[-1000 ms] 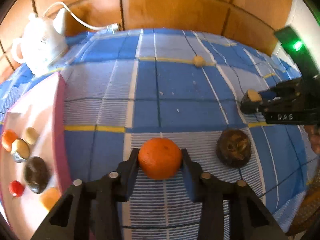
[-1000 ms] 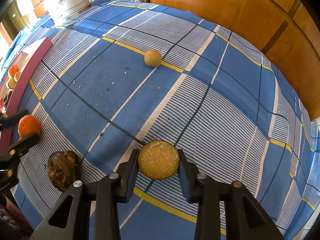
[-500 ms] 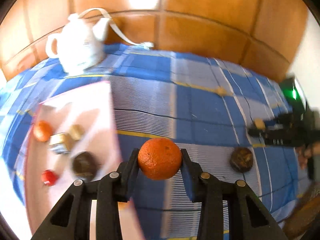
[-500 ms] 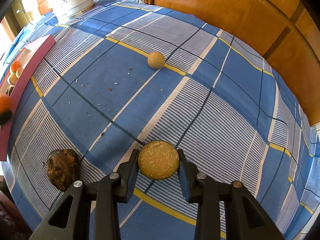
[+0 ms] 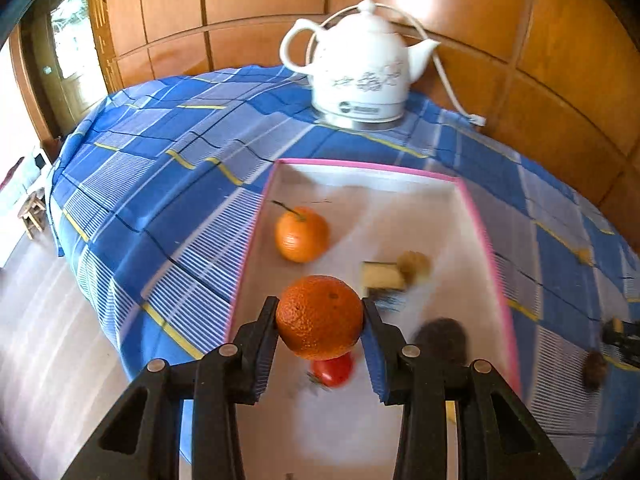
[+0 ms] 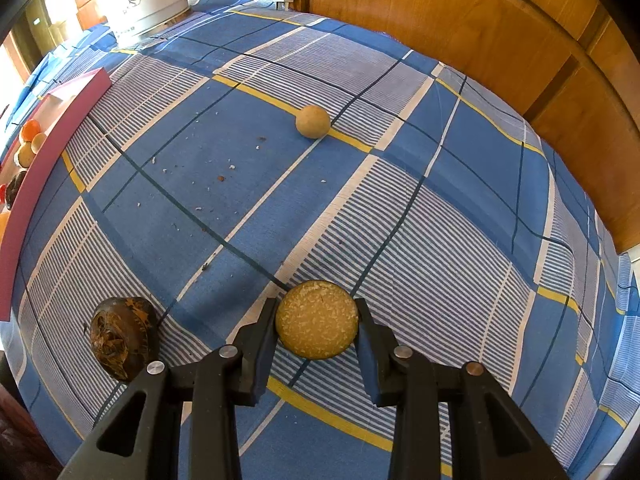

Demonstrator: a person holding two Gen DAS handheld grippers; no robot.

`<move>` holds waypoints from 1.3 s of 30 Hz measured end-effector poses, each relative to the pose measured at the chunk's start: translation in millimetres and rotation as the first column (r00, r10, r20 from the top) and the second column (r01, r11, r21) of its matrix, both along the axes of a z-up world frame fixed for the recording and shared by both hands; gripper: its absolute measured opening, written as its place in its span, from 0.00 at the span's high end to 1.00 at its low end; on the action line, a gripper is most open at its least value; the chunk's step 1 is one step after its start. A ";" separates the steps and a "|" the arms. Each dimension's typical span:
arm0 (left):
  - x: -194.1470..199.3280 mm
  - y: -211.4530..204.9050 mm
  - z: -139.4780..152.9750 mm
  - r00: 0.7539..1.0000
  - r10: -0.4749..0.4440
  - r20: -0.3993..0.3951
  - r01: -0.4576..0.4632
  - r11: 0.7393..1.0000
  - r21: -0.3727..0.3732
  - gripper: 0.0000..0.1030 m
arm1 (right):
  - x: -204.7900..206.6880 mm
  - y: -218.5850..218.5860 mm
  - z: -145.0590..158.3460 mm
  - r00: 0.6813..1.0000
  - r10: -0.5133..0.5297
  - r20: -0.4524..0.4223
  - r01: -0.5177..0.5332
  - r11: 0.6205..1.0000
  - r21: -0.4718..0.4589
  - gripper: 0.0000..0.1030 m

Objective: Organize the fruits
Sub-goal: 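Lower the orange into the tray and open the left tool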

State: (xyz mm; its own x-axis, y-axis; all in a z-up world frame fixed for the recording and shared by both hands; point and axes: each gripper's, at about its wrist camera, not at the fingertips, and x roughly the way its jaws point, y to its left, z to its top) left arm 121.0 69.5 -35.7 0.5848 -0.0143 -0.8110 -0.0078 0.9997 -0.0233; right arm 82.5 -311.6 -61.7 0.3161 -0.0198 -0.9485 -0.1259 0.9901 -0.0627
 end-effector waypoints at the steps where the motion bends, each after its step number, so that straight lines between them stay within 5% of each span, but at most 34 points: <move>1: 3.8 2.2 -3.9 1.000 0.006 -0.007 -0.006 1.000 0.004 0.61 | 0.1 0.1 -0.1 1.000 0.000 0.000 0.000 1.000 0.001 0.65; 17: -6.0 3.6 -1.4 0.997 0.080 0.025 -0.081 0.995 0.055 0.49 | -0.3 -0.1 -0.2 1.000 -0.007 0.002 0.007 1.000 0.001 0.65; 29: -44.9 -20.2 26.0 0.990 0.044 0.136 -0.056 0.995 0.083 0.16 | -2.7 3.3 1.7 1.000 -0.009 0.009 0.009 1.000 -0.014 0.65; 39: -59.0 -29.0 38.4 0.983 0.015 0.184 -0.029 0.997 0.078 0.10 | -3.8 4.3 2.6 1.000 -0.006 0.012 0.006 1.000 -0.018 0.65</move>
